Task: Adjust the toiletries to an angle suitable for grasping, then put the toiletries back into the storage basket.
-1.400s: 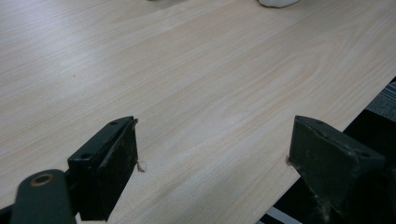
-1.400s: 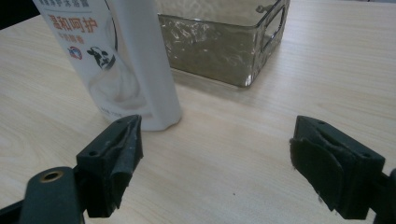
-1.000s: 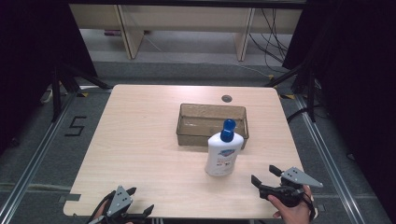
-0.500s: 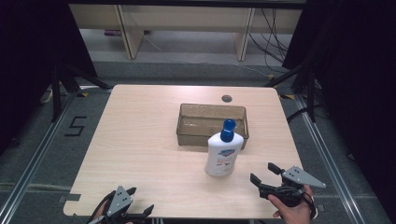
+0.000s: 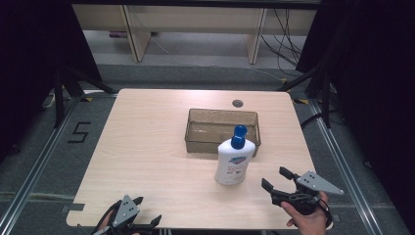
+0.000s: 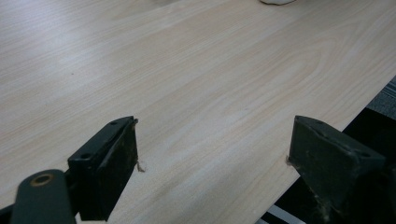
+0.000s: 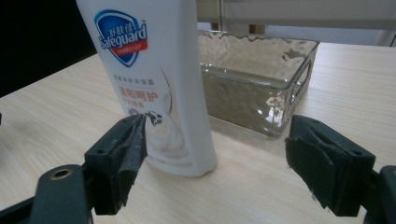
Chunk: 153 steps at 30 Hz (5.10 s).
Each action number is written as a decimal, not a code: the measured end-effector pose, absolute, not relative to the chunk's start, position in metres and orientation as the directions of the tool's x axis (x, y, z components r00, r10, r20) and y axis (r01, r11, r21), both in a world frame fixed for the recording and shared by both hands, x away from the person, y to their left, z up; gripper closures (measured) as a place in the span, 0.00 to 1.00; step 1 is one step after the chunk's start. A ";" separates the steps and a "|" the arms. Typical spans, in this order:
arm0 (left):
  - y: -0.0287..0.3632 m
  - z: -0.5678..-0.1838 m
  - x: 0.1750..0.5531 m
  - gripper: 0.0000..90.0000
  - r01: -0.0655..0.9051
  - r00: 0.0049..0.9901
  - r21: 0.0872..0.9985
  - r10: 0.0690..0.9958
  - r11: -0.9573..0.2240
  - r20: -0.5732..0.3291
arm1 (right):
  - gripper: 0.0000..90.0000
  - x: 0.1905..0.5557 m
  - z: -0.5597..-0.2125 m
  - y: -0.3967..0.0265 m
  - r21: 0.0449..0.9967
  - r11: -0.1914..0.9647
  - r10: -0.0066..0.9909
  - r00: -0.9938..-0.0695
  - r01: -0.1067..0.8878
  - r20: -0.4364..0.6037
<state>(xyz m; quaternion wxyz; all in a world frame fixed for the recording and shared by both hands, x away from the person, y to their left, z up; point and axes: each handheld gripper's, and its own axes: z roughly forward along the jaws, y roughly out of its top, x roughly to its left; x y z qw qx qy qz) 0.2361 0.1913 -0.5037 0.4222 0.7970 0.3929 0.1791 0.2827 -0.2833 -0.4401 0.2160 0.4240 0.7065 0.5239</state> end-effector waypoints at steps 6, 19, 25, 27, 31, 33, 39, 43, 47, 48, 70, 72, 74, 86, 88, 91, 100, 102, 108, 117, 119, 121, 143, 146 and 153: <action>0.191 -0.504 0.236 0.17 0.472 0.627 0.816 0.778 -0.333 -0.044 | 0.25 0.282 -0.433 -0.279 0.935 0.086 0.813 -0.566 0.344 0.134; 0.193 -0.504 0.237 0.17 0.469 0.631 0.810 0.776 -0.352 -0.028 | 0.27 0.282 -0.417 -0.274 0.946 0.103 0.801 -0.589 0.309 0.105; 0.192 -0.504 0.237 0.17 0.469 0.629 0.813 0.777 -0.346 -0.032 | 0.28 0.283 -0.406 -0.270 0.947 0.116 0.795 -0.600 0.300 0.092; 0.192 -0.504 0.238 0.17 0.472 0.624 0.813 0.780 -0.342 -0.034 | 0.29 0.283 -0.404 -0.268 0.944 0.114 0.792 -0.602 0.311 0.103; 0.192 -0.505 0.238 0.17 0.474 0.621 0.814 0.783 -0.335 -0.040 | 0.29 0.284 -0.399 -0.265 0.944 0.113 0.790 -0.604 0.310 0.104; 0.193 -0.504 0.238 0.17 0.472 0.628 0.811 0.778 -0.345 -0.034 | 0.29 0.285 -0.397 -0.264 0.948 0.113 0.789 -0.607 0.297 0.096; 0.193 -0.504 0.237 0.17 0.466 0.631 0.813 0.775 -0.349 -0.028 | 0.29 0.284 -0.388 -0.259 0.946 0.114 0.788 -0.608 0.305 0.101; 0.193 -0.504 0.237 0.17 0.464 0.633 0.813 0.774 -0.352 -0.027 | 0.29 0.287 -0.384 -0.259 0.951 0.127 0.783 -0.617 0.281 0.078; 0.193 -0.504 0.238 0.17 0.464 0.634 0.809 0.773 -0.361 -0.019 | 0.29 0.289 -0.381 -0.257 0.954 0.118 0.780 -0.620 0.277 0.083; 0.193 -0.504 0.238 0.17 0.464 0.634 0.809 0.773 -0.361 -0.019 | 0.29 0.288 -0.381 -0.256 0.952 0.109 0.773 -0.627 0.286 0.100; 0.193 -0.504 0.238 0.17 0.467 0.636 0.813 0.771 -0.347 -0.037 | 0.29 0.303 -0.364 -0.235 0.964 0.144 0.757 -0.652 0.223 0.037; 0.193 -0.503 0.238 0.17 0.467 0.637 0.813 0.770 -0.349 -0.035 | 0.29 0.304 -0.363 -0.232 0.962 0.140 0.744 -0.666 0.233 0.053; 0.193 -0.503 0.238 0.17 0.468 0.637 0.810 0.771 -0.354 -0.030 | 0.29 0.305 -0.362 -0.232 0.963 0.150 0.749 -0.662 0.222 0.036; 0.189 -0.503 0.238 0.17 0.465 0.643 0.814 0.765 -0.346 -0.042 | 0.29 0.315 -0.354 -0.223 0.966 0.143 0.734 -0.678 0.216 0.043; 0.189 -0.503 0.239 0.17 0.465 0.647 0.810 0.762 -0.356 -0.037 | 0.29 0.318 -0.353 -0.223 0.970 0.151 0.733 -0.680 0.189 0.018; 0.186 -0.502 0.240 0.17 0.461 0.650 0.814 0.759 -0.354 -0.038 | 0.28 0.322 -0.353 -0.219 0.965 0.143 0.723 -0.689 0.218 0.048; 0.184 -0.502 0.238 0.17 0.458 0.656 0.820 0.753 -0.344 -0.050 | 0.28 0.330 -0.354 -0.213 0.961 0.154 0.731 -0.681 0.229 0.045; 0.186 -0.502 0.237 0.17 0.446 0.669 0.811 0.743 -0.379 -0.021 | 0.28 0.331 -0.354 -0.211 0.960 0.168 0.729 -0.683 0.222 0.031; 0.188 -0.501 0.238 0.17 0.446 0.659 0.817 0.751 -0.365 -0.024 | 0.28 0.335 -0.353 -0.206 0.962 0.179 0.725 -0.688 0.206 0.013; 0.186 -0.501 0.237 0.17 0.440 0.667 0.817 0.745 -0.372 -0.020 | 0.32 0.344 -0.353 -0.202 0.964 0.180 0.724 -0.690 0.195 0.004; 0.186 -0.501 0.236 0.17 0.436 0.668 0.818 0.744 -0.374 -0.017 | 0.34 0.344 -0.354 -0.202 0.964 0.178 0.724 -0.690 0.199 0.008; 0.185 -0.502 0.236 0.17 0.437 0.667 0.822 0.745 -0.366 -0.023 | 0.36 0.345 -0.355 -0.202 0.964 0.176 0.725 -0.689 0.200 0.010; 0.185 -0.501 0.235 0.17 0.433 0.672 0.817 0.741 -0.381 -0.011 | 0.63 0.353 -0.355 -0.196 0.973 0.127 0.688 -0.724 0.191 0.052; 0.185 -0.501 0.235 0.17 0.435 0.675 0.816 0.738 -0.382 -0.014 | 0.67 0.355 -0.355 -0.195 0.979 0.137 0.683 -0.730 0.152 0.018; 0.186 -0.501 0.236 0.17 0.430 0.676 0.817 0.737 -0.383 -0.011 | 0.69 0.355 -0.355 -0.194 0.983 0.115 0.685 -0.728 0.144 0.027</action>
